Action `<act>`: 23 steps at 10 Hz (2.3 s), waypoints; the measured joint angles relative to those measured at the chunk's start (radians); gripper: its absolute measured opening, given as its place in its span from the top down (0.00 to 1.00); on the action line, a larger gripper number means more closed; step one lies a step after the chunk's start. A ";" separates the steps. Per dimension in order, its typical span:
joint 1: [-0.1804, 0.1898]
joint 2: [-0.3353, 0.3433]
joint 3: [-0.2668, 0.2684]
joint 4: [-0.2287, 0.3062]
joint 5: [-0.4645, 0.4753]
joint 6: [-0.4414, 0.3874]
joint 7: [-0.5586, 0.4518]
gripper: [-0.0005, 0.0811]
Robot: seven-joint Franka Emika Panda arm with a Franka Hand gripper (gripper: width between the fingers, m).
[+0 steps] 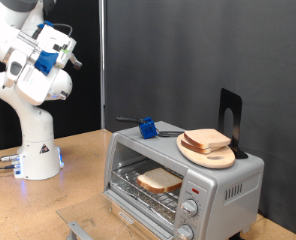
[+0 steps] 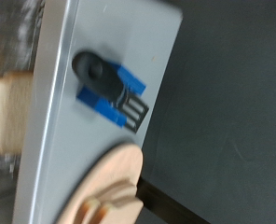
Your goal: Make a piece of toast with the oven
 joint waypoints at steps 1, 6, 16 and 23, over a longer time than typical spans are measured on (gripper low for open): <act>-0.008 0.057 -0.027 0.038 -0.035 -0.060 0.073 0.02; -0.027 0.245 -0.103 0.102 -0.065 0.081 -0.021 0.02; -0.016 0.415 -0.105 0.059 -0.006 0.330 -0.186 0.02; 0.018 0.666 -0.042 0.030 0.187 0.534 -0.535 0.02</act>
